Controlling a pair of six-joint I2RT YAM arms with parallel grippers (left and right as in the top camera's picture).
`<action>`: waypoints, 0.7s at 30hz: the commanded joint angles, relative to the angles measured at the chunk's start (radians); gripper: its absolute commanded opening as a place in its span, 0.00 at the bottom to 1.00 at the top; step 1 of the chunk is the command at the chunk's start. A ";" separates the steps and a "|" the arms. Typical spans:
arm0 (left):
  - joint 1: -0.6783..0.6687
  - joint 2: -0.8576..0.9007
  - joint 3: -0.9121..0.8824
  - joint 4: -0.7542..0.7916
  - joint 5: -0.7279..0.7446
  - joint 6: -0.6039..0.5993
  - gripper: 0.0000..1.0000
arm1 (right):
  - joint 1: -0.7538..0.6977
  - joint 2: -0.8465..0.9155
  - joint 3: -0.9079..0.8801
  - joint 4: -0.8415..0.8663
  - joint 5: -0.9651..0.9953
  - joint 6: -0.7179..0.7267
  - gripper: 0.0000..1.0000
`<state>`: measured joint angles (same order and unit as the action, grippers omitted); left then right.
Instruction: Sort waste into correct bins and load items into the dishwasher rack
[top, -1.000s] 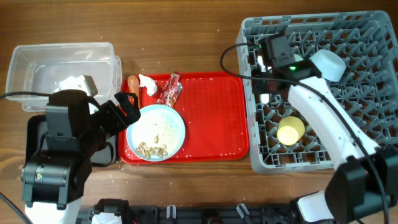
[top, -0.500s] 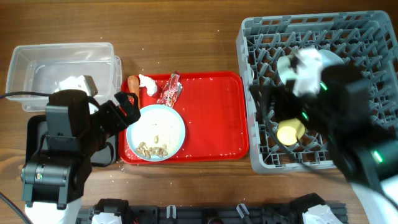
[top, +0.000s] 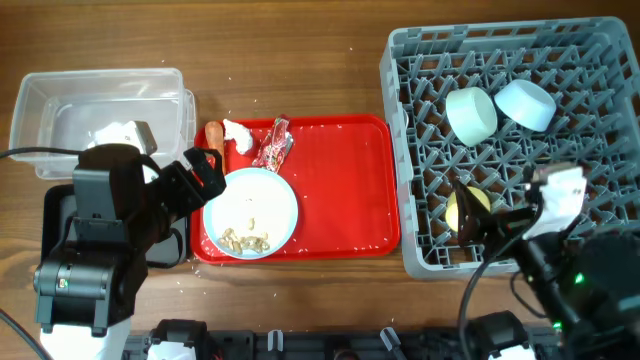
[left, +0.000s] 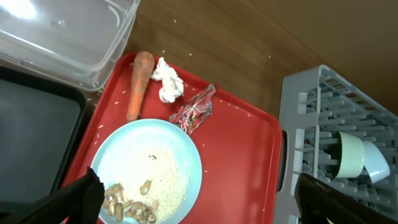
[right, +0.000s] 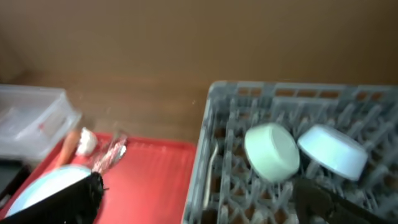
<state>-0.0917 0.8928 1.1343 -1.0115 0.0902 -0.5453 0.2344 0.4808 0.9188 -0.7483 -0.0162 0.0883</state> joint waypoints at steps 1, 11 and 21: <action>-0.002 0.000 0.014 0.003 -0.017 -0.013 1.00 | -0.055 -0.152 -0.223 0.090 0.023 0.031 1.00; -0.002 0.000 0.014 0.003 -0.017 -0.013 1.00 | -0.115 -0.478 -0.719 0.376 -0.016 0.052 1.00; -0.002 0.000 0.014 0.003 -0.017 -0.013 1.00 | -0.115 -0.478 -0.906 0.740 -0.028 0.098 1.00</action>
<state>-0.0917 0.8928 1.1343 -1.0103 0.0898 -0.5453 0.1268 0.0189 0.0555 -0.0807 -0.0257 0.1688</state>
